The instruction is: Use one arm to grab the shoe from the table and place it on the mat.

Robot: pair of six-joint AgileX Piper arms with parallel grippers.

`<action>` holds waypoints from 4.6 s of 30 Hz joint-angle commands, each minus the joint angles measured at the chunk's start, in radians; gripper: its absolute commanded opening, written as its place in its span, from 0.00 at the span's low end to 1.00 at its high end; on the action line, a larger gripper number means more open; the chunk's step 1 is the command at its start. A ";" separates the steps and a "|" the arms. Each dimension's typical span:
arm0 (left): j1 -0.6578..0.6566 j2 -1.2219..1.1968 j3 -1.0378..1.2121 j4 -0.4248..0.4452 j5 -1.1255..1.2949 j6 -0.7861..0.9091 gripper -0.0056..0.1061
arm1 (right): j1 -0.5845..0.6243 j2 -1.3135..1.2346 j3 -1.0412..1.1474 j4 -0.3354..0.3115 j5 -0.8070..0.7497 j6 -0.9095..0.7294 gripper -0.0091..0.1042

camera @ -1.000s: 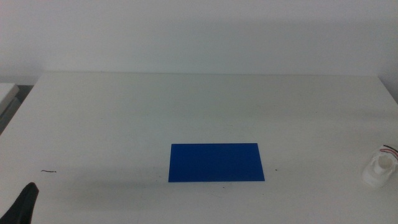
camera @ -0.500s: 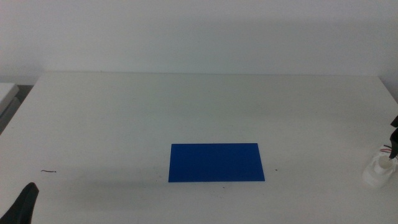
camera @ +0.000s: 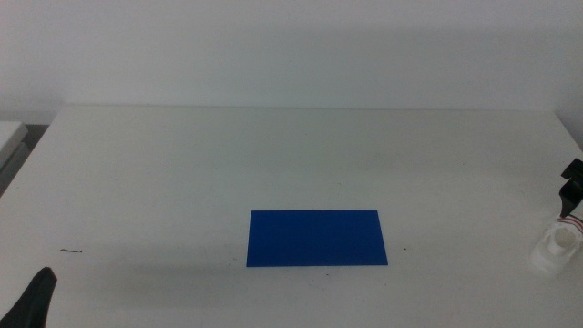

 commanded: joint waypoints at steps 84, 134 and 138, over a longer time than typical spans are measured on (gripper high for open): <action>-0.007 0.005 0.000 -0.004 -0.012 -0.001 0.89 | 0.806 0.650 -0.772 0.071 0.211 -1.580 0.69; -0.007 0.005 0.000 -0.004 -0.012 -0.001 0.89 | 0.129 -1.544 0.963 0.168 -0.679 -0.931 0.80; -0.007 0.005 0.000 -0.004 -0.012 -0.001 0.89 | 0.129 -1.544 0.963 0.229 -0.680 -0.931 0.80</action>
